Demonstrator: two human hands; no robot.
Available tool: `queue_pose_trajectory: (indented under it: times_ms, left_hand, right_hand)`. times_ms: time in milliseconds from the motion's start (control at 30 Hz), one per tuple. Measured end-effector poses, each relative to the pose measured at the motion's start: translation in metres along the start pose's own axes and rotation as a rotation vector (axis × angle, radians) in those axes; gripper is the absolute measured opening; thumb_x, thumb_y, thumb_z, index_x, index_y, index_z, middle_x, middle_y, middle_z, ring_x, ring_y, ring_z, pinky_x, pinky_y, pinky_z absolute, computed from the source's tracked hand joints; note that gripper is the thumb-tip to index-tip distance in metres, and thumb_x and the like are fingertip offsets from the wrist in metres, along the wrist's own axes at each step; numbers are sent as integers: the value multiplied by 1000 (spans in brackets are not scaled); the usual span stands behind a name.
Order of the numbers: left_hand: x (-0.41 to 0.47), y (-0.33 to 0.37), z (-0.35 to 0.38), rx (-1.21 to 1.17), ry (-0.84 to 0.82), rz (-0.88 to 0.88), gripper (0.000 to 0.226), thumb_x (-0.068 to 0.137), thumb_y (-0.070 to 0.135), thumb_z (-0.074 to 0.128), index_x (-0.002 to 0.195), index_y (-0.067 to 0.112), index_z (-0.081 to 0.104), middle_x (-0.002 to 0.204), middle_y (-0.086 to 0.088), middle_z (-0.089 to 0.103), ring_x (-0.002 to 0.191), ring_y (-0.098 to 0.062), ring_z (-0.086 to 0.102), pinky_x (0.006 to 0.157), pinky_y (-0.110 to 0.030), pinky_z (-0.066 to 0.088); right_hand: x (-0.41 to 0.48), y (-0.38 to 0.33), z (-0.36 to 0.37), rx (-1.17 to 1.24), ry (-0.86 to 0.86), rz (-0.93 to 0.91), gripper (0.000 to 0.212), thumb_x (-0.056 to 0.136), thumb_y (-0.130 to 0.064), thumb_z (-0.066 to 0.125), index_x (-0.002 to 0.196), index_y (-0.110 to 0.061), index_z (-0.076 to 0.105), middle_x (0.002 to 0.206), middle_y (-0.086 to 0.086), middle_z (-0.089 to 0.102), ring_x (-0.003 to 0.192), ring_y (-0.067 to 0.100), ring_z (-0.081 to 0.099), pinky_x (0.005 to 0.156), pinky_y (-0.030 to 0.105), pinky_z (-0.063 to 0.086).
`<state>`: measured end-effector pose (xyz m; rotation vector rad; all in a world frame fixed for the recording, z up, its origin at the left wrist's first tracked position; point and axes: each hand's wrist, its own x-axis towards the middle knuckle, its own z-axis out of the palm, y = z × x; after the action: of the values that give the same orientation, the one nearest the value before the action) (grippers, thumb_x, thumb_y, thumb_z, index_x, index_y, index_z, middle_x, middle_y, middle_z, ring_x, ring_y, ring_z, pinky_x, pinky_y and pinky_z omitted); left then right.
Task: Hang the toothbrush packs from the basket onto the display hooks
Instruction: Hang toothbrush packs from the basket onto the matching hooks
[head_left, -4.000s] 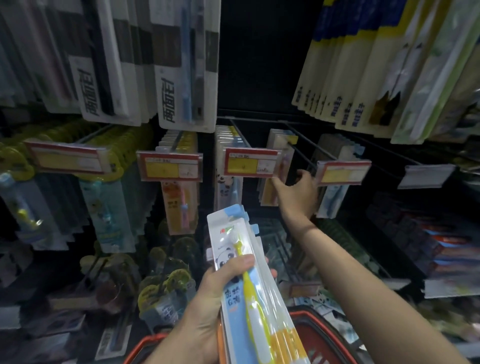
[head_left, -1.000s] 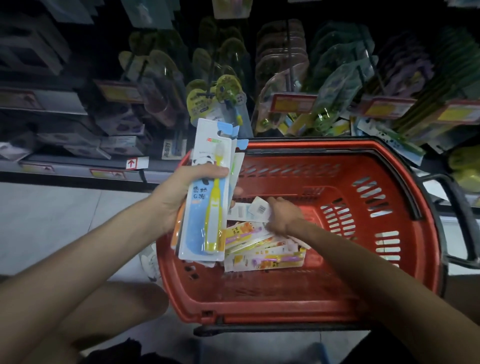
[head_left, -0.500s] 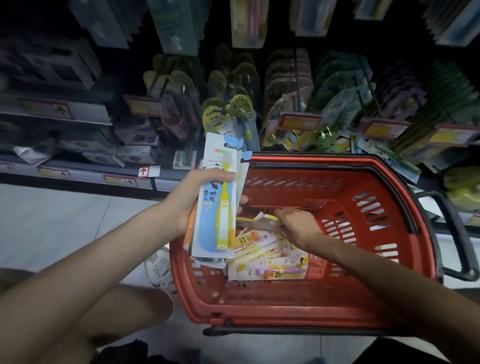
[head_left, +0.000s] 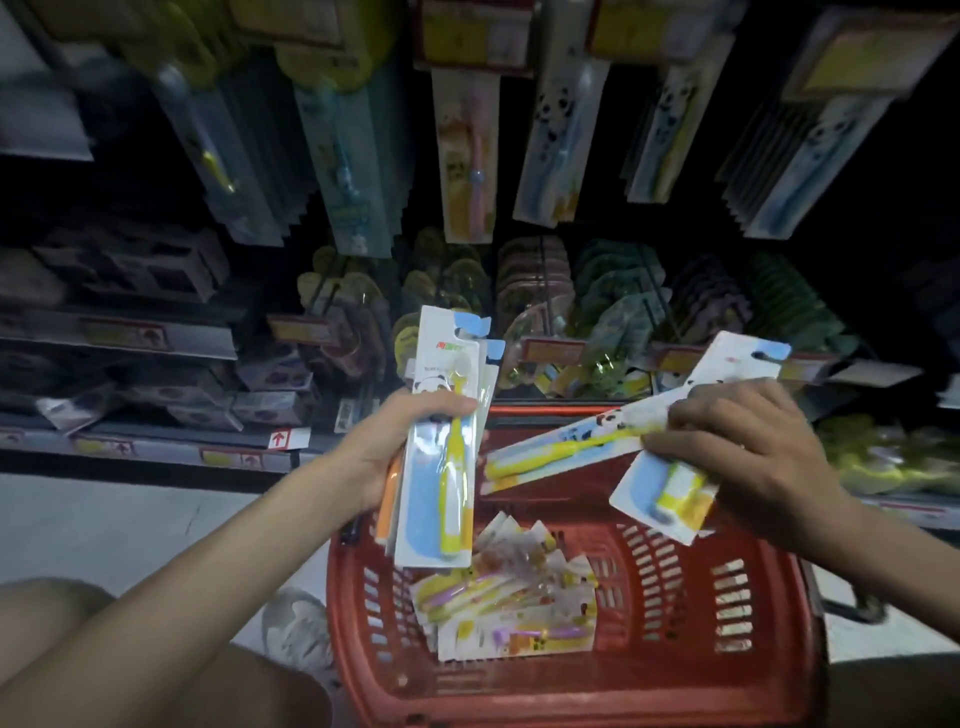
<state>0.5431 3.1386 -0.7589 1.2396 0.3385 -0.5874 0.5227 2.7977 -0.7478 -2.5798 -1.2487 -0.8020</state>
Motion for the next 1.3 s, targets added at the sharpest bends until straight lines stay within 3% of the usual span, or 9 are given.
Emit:
queue_pose_trajectory:
  times_ms: [233,467,633,867,933,1000,1067,1167,1300]
  left_hand:
    - [9,5,26,23,32,15,51,71,11,80,119,-4,70,83,-25,74,58,-27,71,60,-31,61]
    - [22,18,41,50,84,16,19,92,10,68,108,1,68,73,-18,73,54,-25,70,57,-31,60]
    - [29,27,51,-32,44,-28,46,83,12,75,126,-2,69,100,-27,73,73,-35,73,78,-47,63]
    - [34,33,86,-19,-139,-123,16,85,16,67,80,5,77,62,-10,72,45,-19,68,45,-24,55]
    - [43,36,86,102,-144,-62,23,99,22,60,102,4,72,58,-1,73,37,-5,62,40,-17,49]
    - [48,37,83,142,-229,8,58,74,38,91,111,-2,72,74,-9,79,33,-1,58,40,-16,48]
    - [54,38,80,128,-290,-35,85,24,49,106,87,-1,80,62,-9,75,39,-8,65,40,-20,51]
    - [48,35,83,-24,-189,-115,61,88,47,77,123,-3,72,74,-10,78,58,-19,75,52,-26,60]
    - [30,30,87,-84,-343,-177,37,64,17,92,94,0,78,76,-18,75,56,-28,72,53,-33,61]
  right_hand:
    - [23,-8,-26,-19,273,-19,13,85,-9,73,91,-2,82,101,21,74,106,30,68,87,42,44]
    - [39,15,-48,-80,363,-82,23,98,-13,65,88,-3,82,100,20,74,112,29,68,92,39,46]
    - [37,28,-50,36,354,69,16,86,1,68,96,4,79,105,24,69,109,39,65,87,53,49]
    - [56,36,-16,123,209,10,17,96,-5,63,94,4,77,103,22,68,100,38,65,85,46,49]
    - [57,40,-6,139,192,37,13,95,-2,64,93,4,75,104,21,67,99,39,64,84,45,49]
    - [57,43,3,162,177,69,7,93,0,68,92,4,74,105,20,66,99,39,63,84,45,48]
    - [56,47,8,186,153,92,4,92,2,69,93,3,73,106,18,66,100,39,62,83,46,47]
    - [52,53,14,185,96,76,6,95,1,67,97,1,72,109,13,68,105,36,61,86,46,48]
    - [53,52,14,147,94,52,23,105,-10,54,95,2,71,111,14,69,107,35,62,92,38,49]
